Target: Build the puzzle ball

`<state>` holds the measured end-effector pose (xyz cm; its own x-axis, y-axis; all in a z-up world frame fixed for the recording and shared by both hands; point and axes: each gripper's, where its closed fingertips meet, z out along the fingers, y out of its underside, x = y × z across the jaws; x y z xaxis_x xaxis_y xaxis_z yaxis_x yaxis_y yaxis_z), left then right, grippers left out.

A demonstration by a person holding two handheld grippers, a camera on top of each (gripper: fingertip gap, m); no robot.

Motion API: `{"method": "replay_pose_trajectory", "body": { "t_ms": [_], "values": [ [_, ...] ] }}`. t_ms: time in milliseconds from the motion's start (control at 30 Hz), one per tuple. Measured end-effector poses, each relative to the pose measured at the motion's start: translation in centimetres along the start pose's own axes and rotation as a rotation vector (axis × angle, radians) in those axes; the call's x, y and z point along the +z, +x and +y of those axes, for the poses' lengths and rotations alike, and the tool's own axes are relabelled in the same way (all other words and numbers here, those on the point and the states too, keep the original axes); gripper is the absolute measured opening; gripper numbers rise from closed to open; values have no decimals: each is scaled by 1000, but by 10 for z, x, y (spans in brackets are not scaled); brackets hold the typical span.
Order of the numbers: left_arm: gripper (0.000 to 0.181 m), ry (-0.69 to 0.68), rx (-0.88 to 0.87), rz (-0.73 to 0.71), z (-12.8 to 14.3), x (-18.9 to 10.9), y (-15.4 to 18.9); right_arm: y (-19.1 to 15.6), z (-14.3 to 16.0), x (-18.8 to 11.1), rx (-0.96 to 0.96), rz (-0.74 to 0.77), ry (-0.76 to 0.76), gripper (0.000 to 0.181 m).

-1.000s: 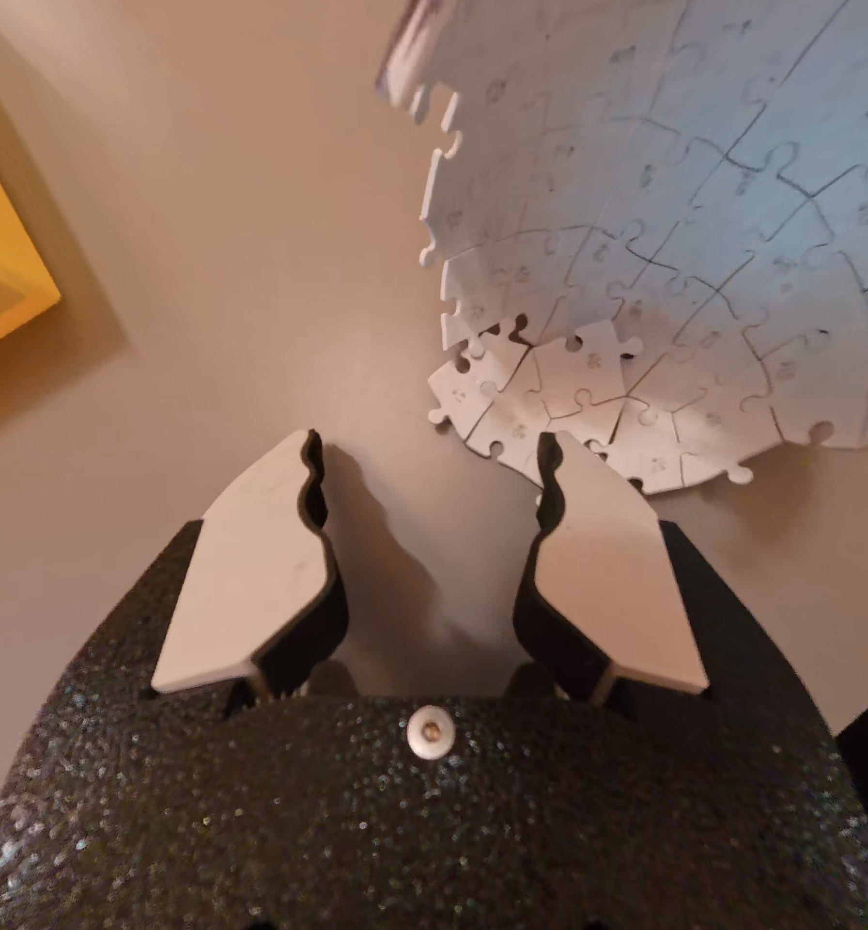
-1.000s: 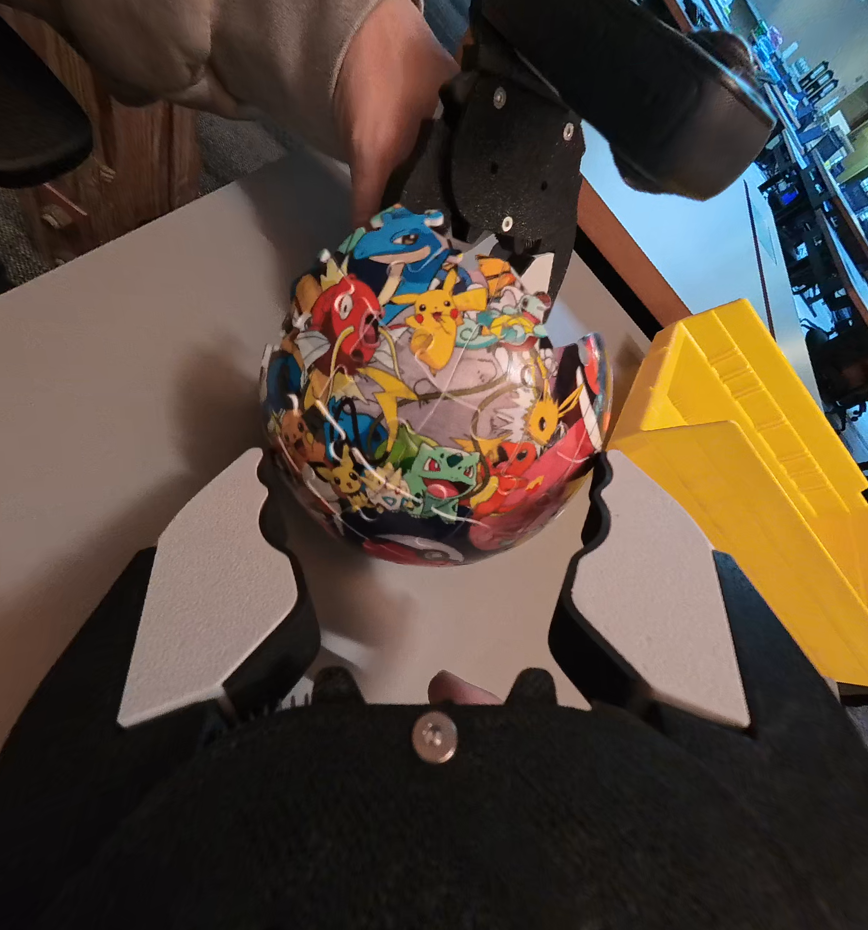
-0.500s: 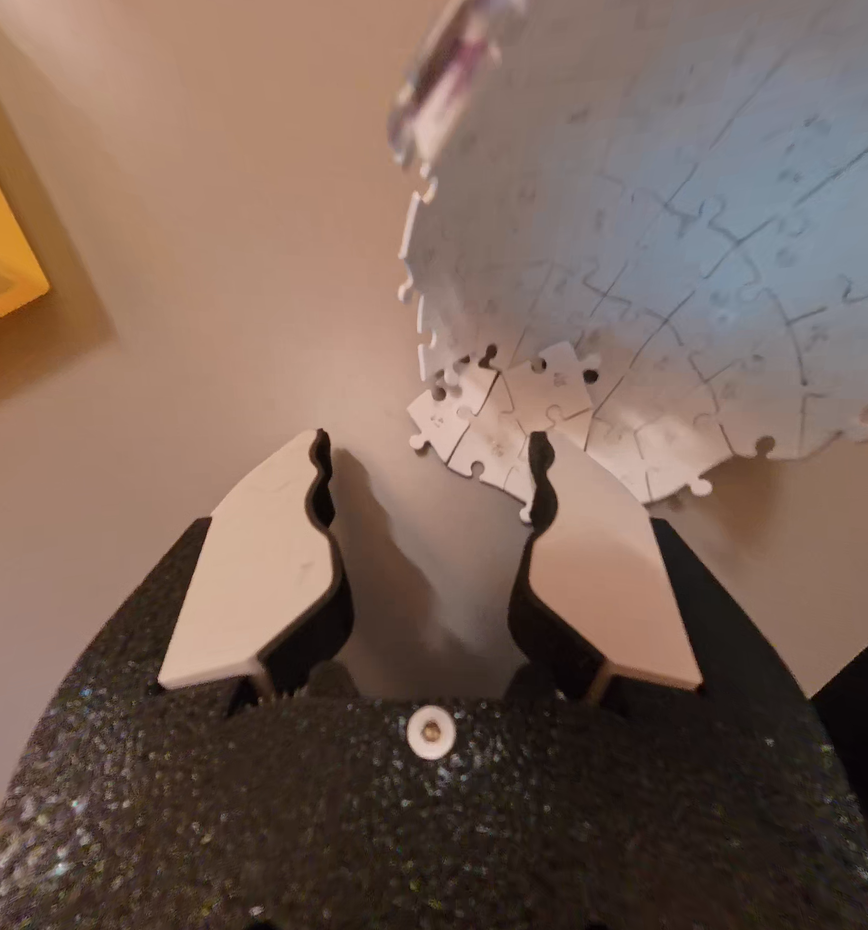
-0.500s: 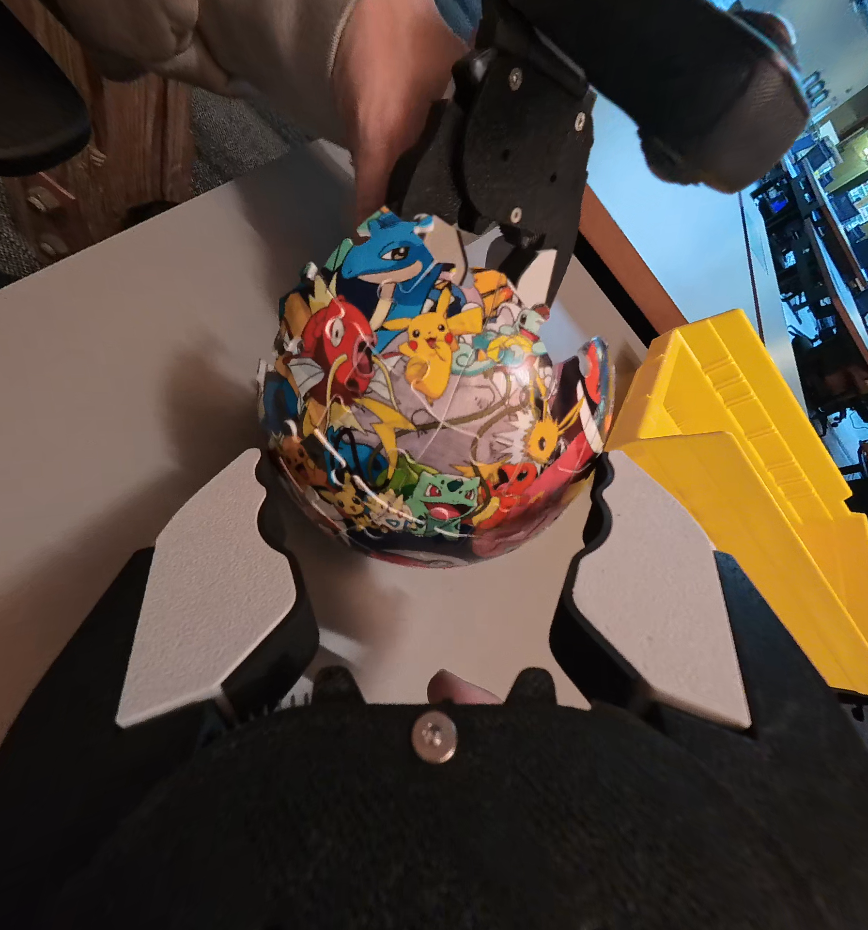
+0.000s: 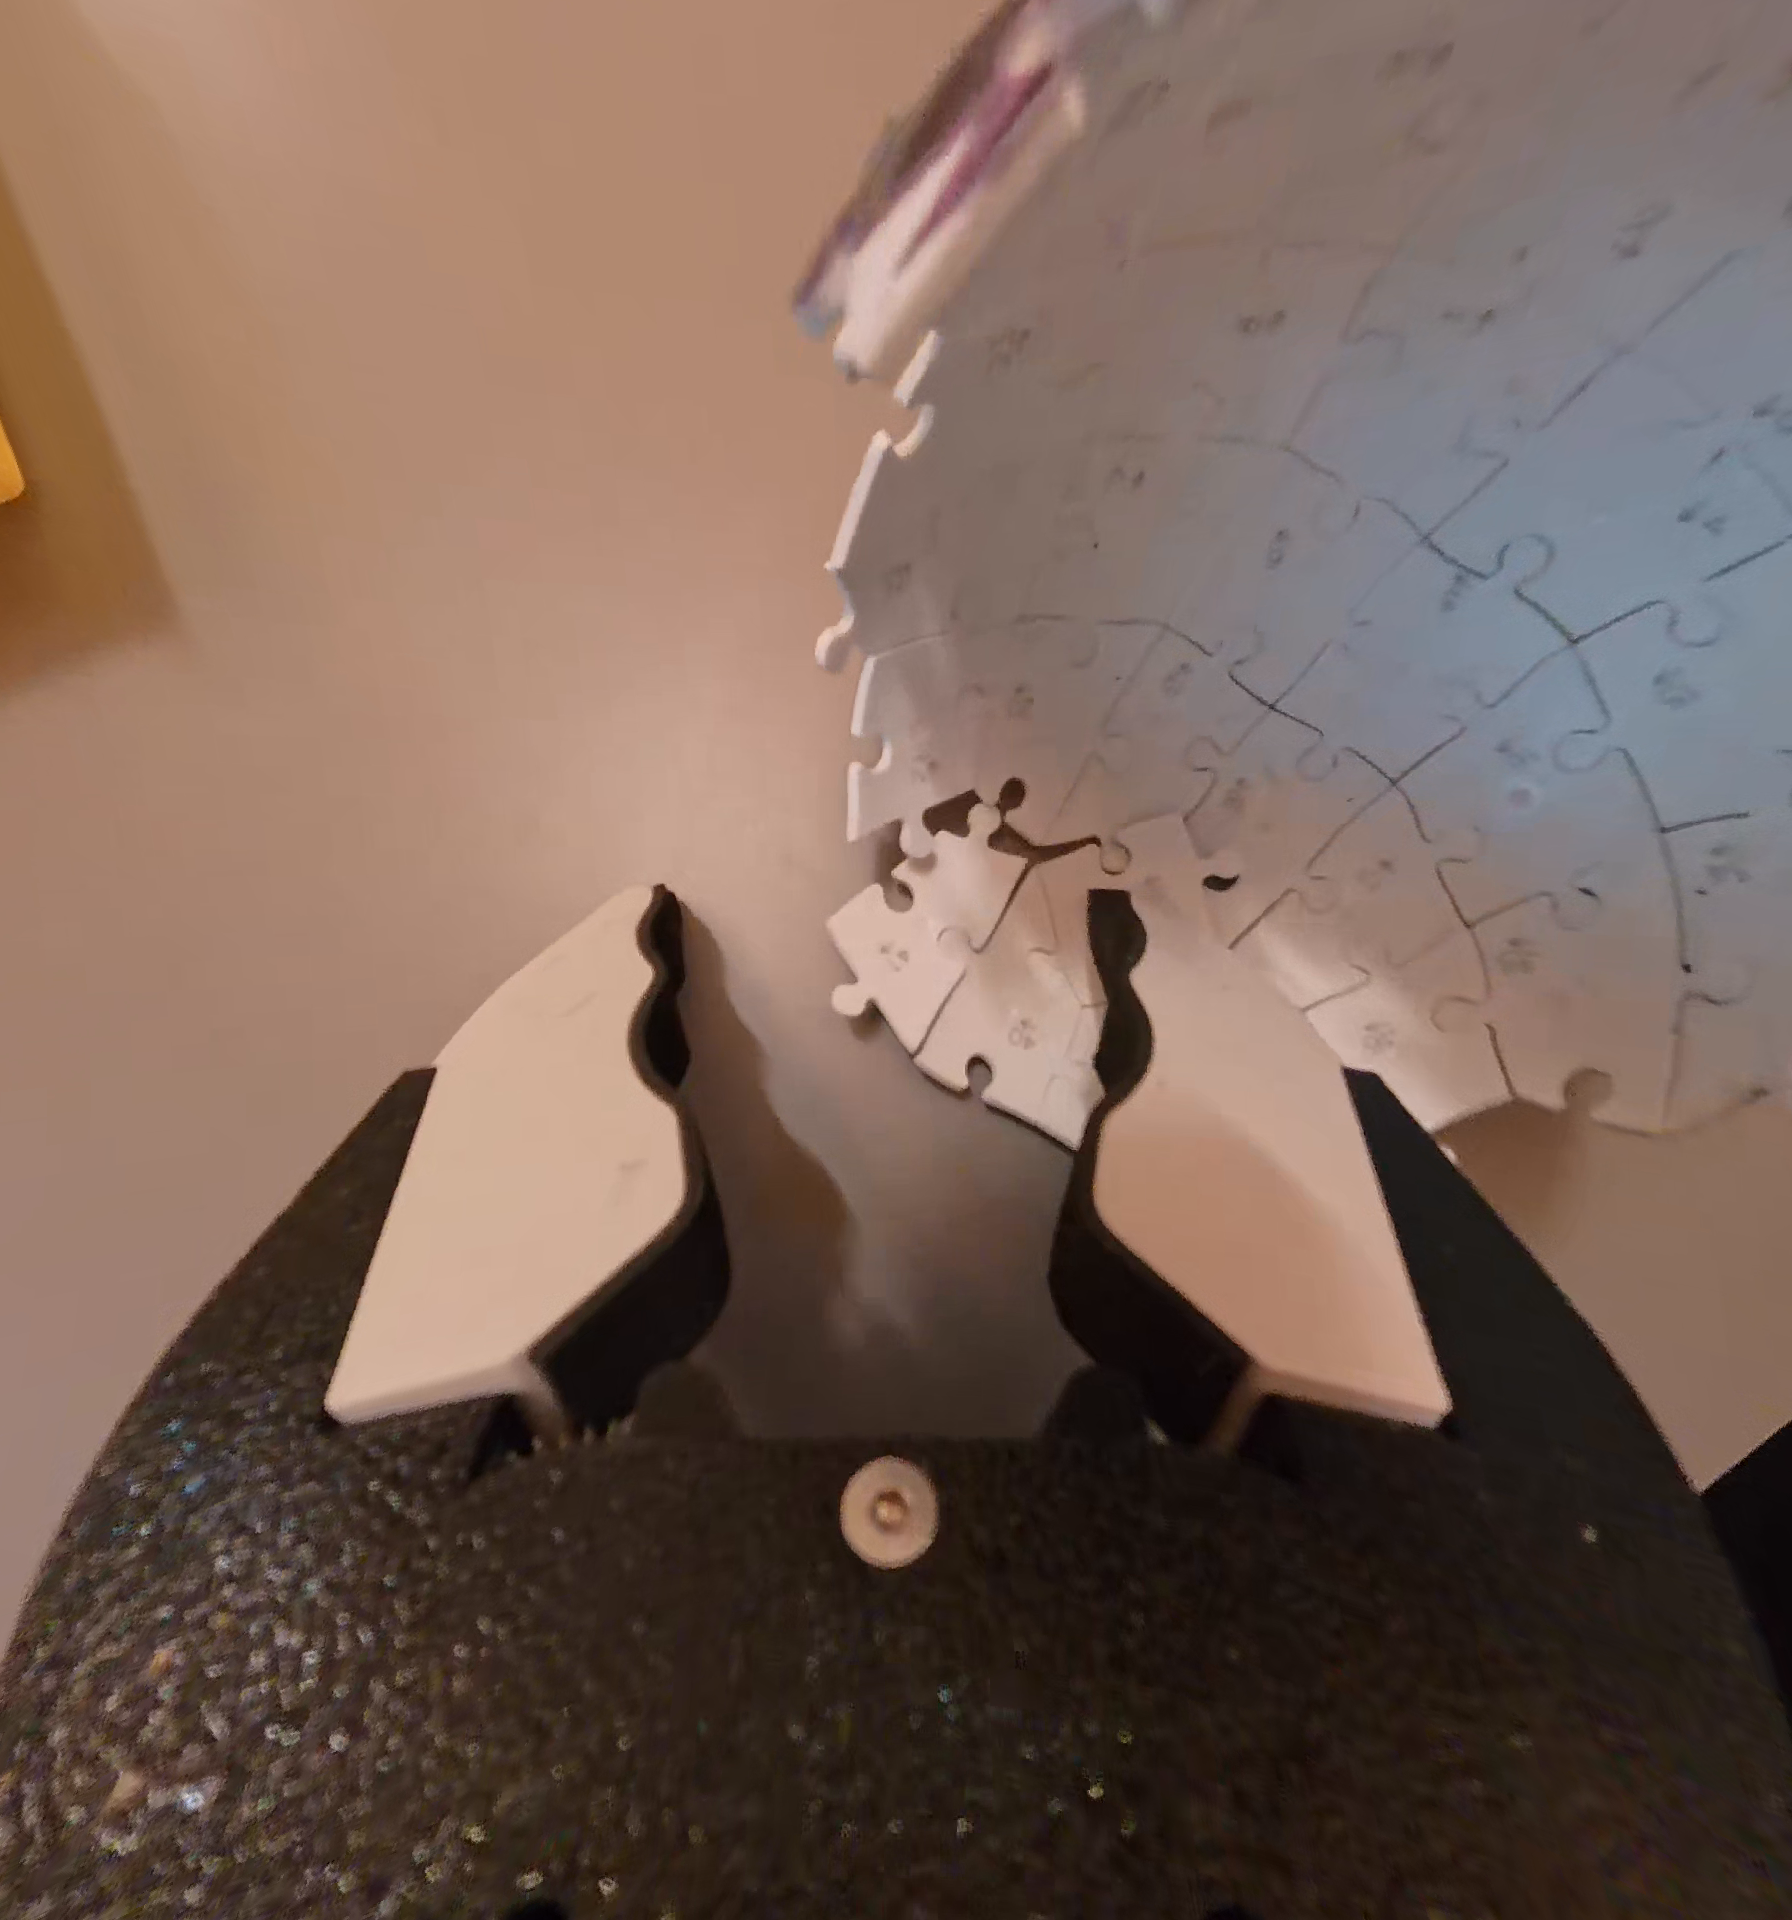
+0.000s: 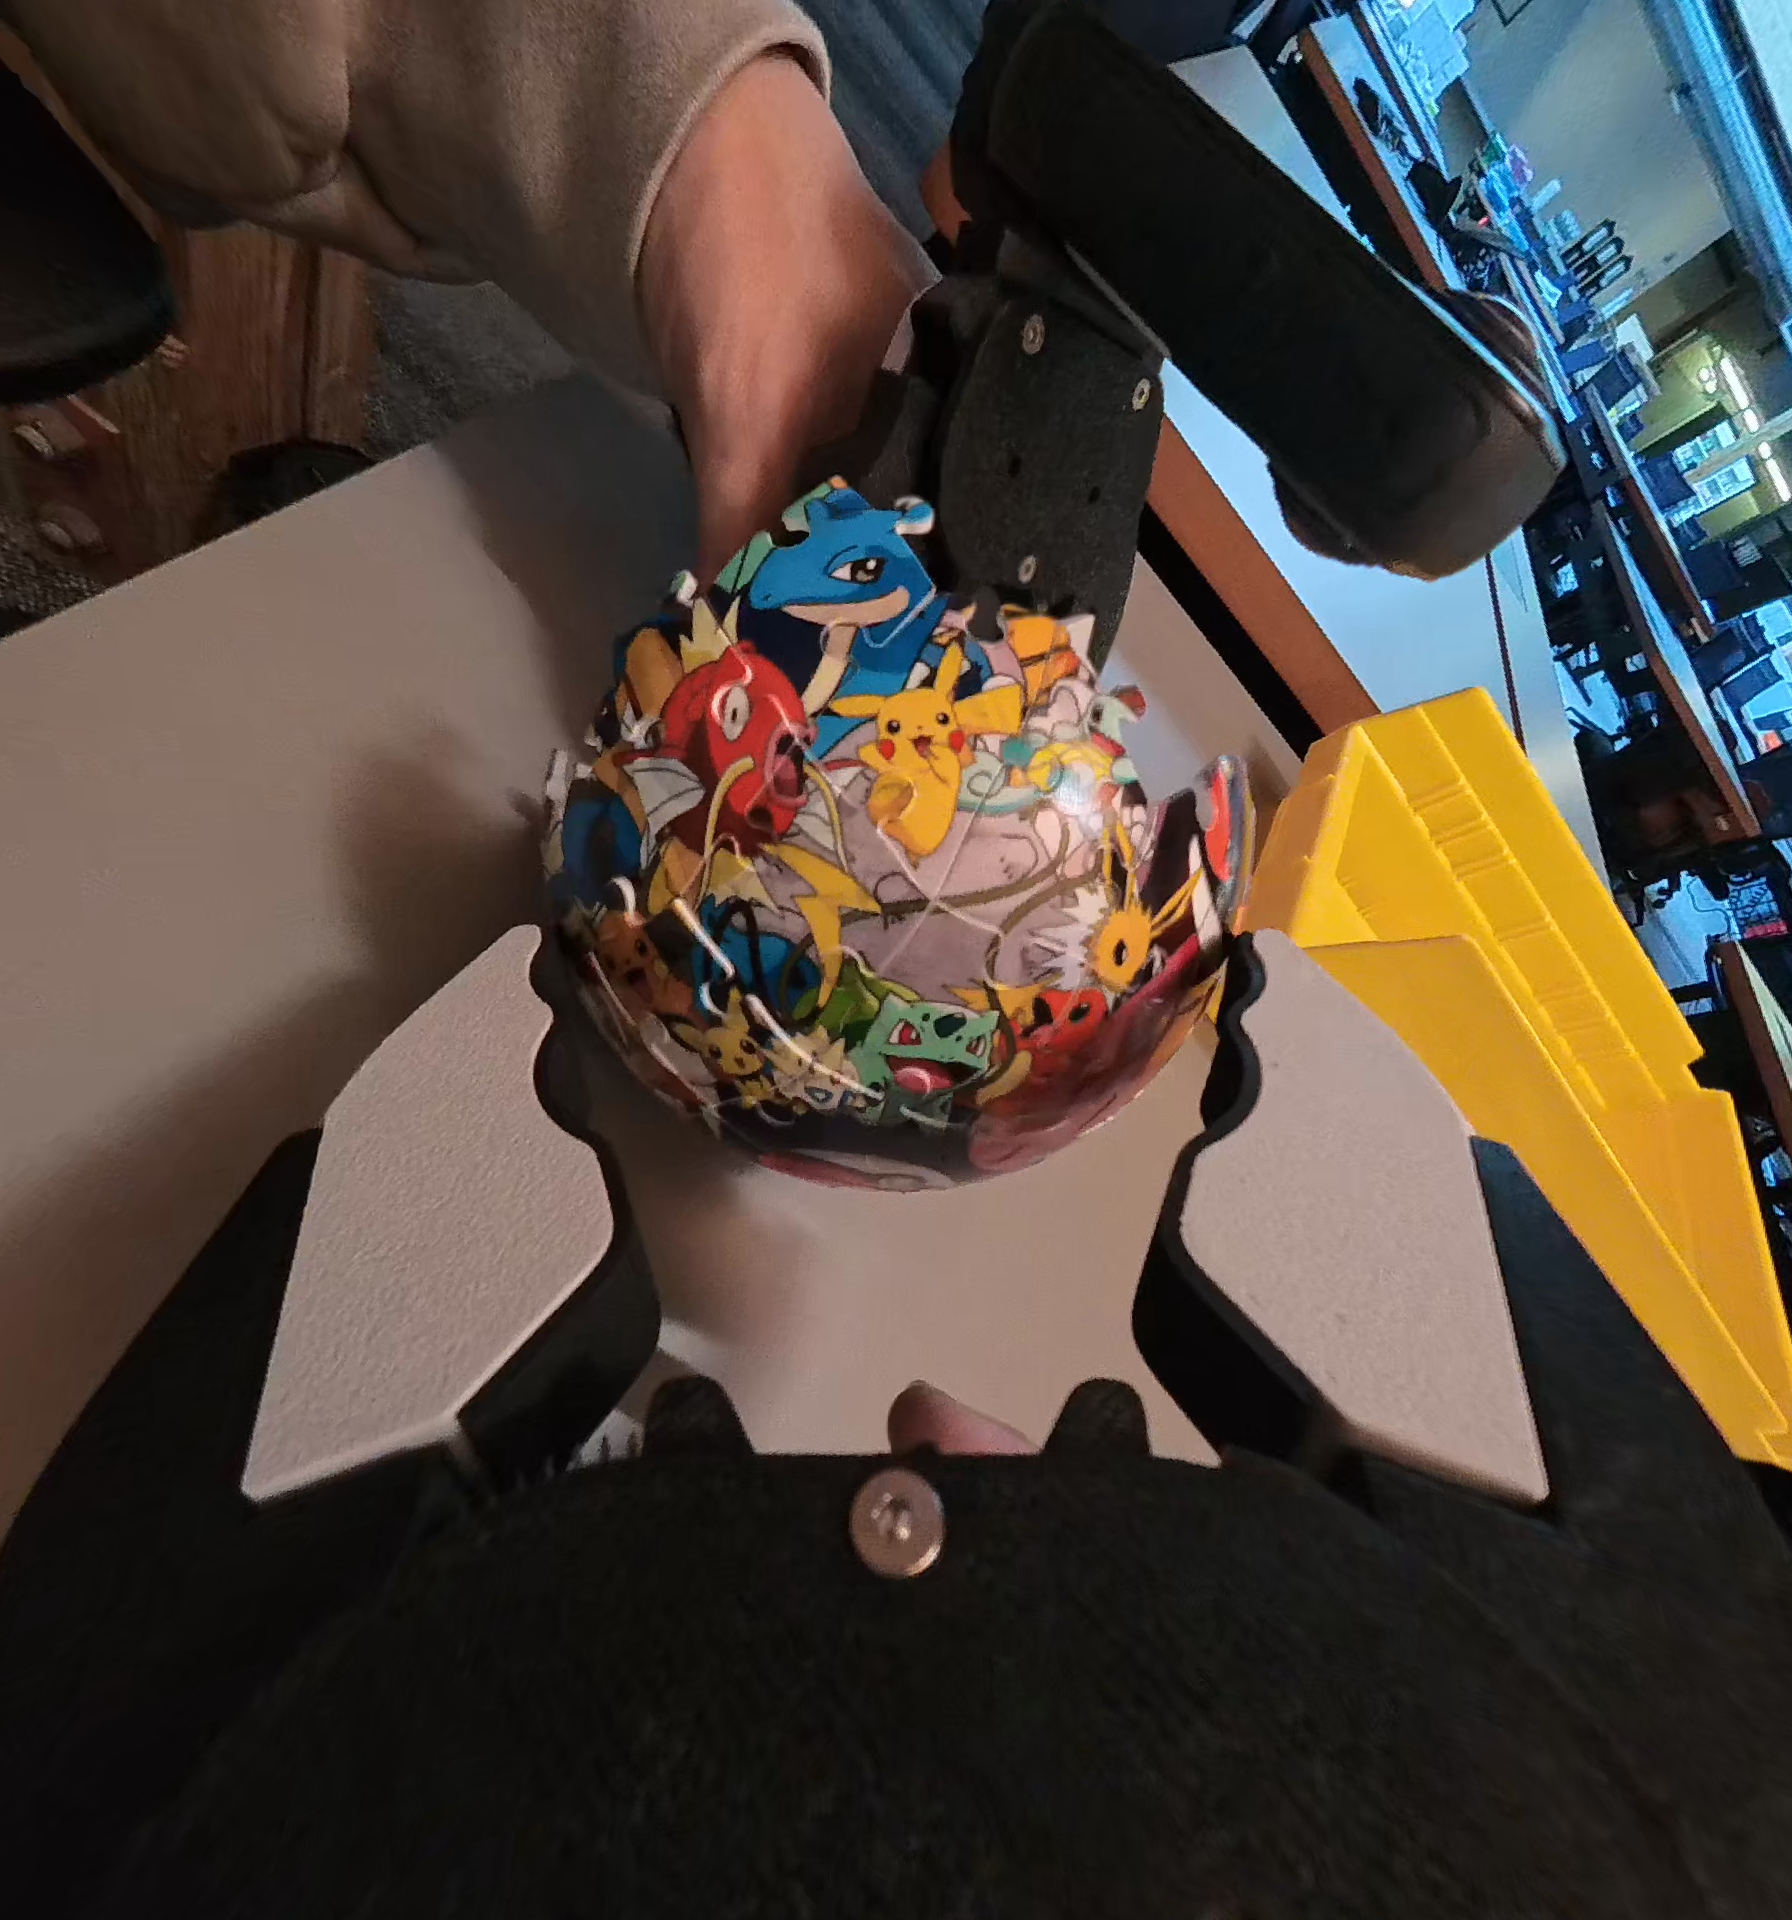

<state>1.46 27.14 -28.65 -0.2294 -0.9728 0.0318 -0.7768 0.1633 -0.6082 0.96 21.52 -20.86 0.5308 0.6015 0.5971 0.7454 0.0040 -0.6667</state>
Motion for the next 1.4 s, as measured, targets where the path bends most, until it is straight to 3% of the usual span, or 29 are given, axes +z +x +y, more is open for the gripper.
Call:
{"method": "replay_pose_trajectory", "body": {
  "t_ms": [33, 400, 667, 1267, 1400],
  "values": [
    [77, 0, -3, -3, 0, 0, 0, 0, -1, 1, 1, 0, 3, 117],
    [81, 22, 52, -64, -1, -3, -5, -2, -4, 3, 4, 1, 17, 119],
    [87, 64, 109, -2, -3, -1, -7, 0, -4, 5, 21, -2, 25, 119],
    [100, 113, -11, 113, -3, -3, -14, 1, -1, 4, 12, -4, 13, 118],
    [100, 72, 64, 90, 2, -2, -13, 1, -4, 4, 12, 0, 25, 118]
  ]
}}
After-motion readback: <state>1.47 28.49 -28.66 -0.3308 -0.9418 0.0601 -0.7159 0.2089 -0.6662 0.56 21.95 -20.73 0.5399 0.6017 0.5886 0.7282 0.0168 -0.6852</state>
